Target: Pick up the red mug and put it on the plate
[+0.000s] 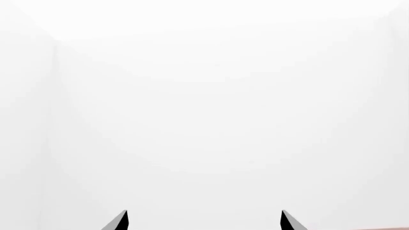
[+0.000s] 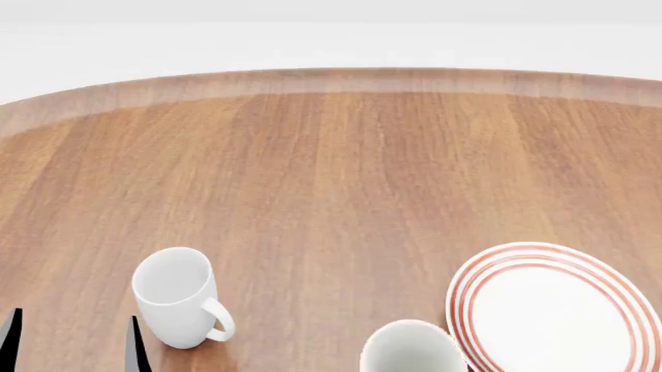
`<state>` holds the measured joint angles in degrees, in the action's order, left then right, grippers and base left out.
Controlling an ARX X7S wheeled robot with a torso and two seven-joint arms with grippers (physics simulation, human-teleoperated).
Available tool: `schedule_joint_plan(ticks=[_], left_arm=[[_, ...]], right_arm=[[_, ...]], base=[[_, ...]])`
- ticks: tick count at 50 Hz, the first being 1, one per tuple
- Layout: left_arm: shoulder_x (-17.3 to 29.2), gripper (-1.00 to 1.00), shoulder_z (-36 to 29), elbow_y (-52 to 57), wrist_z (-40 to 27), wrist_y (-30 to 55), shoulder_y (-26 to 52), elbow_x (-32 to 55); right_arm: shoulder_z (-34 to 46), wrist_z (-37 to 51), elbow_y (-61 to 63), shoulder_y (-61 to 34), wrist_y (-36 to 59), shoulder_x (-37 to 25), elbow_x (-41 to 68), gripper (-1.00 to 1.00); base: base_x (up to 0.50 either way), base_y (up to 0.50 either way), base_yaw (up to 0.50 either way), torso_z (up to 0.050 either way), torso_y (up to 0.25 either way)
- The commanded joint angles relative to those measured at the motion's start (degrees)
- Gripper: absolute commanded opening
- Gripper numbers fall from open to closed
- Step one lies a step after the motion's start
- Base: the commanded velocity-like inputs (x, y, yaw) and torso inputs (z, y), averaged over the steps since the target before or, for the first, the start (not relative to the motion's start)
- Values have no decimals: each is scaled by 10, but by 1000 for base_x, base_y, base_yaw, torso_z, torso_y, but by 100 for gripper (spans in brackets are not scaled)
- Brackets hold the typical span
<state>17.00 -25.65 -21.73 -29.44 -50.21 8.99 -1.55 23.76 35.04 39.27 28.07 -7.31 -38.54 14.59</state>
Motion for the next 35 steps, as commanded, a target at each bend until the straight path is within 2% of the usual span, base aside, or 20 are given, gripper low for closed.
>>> schedule_joint_plan(ticks=[1, 14, 35], left_arm=[[1, 100, -1, -2, -2, -3, 1, 0], [1, 100, -4, -4, -2, -7, 2, 3], [3, 100, -6, -5, -6, -9, 3, 0]], right_arm=[[-47, 37, 94, -45, 124, -34, 84, -100], [-106, 94, 127, -126, 247, -72, 230, -100], [-169, 186, 150, -216, 335, -119, 397, -100]], base=[[0, 0, 0, 0, 0], [0, 0, 0, 0, 0], [0, 0, 0, 0, 0]])
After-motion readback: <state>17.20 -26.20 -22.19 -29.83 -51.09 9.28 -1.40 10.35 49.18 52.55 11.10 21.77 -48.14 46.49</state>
